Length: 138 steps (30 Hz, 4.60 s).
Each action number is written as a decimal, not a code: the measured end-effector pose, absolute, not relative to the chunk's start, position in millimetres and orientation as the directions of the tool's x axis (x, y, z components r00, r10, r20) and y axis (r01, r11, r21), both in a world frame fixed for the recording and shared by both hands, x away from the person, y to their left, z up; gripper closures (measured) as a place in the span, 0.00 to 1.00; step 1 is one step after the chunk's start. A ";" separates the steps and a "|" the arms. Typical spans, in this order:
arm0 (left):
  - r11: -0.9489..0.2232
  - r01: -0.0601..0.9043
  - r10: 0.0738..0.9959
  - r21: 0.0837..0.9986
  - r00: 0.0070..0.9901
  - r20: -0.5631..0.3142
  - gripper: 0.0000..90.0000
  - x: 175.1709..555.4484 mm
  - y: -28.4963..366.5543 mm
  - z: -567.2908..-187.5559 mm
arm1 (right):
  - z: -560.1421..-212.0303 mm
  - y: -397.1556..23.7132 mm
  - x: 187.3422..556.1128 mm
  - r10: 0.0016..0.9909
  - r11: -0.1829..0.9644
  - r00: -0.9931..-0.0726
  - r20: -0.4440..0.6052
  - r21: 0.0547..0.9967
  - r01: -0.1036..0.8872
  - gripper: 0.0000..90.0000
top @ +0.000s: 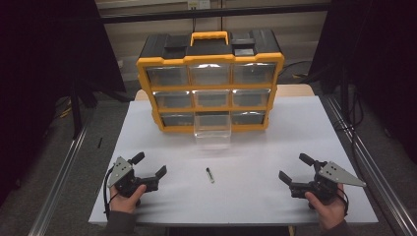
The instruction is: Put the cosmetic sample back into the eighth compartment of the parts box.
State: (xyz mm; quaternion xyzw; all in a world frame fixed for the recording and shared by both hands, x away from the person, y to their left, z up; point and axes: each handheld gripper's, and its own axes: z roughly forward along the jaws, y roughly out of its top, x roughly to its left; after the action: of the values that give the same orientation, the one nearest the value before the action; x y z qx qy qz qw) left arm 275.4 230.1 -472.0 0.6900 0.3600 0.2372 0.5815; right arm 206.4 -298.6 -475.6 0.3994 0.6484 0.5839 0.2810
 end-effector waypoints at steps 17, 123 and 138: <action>-0.117 0.277 0.750 0.954 0.654 -0.098 0.01 282.0 206.2 -466.2 | -475.2 -296.4 205.2 0.840 0.001 -0.532 0.102 0.982 0.188 0.01; -0.574 0.377 0.447 0.726 0.888 -0.107 0.44 316.8 81.7 -476.9 | -473.6 -293.1 204.2 0.822 0.016 -0.564 0.084 0.985 0.171 0.01; -0.488 0.463 0.518 0.740 0.836 -0.182 0.44 320.7 94.5 -452.5 | -473.6 -292.9 204.2 0.822 0.018 -0.564 0.083 0.985 0.170 0.01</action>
State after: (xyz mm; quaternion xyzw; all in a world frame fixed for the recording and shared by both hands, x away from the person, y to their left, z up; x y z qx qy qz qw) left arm 320.7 94.5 -452.5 0.8618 0.2847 0.0329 0.4186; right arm 204.2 -292.9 -473.6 0.3768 0.6580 0.5909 0.2756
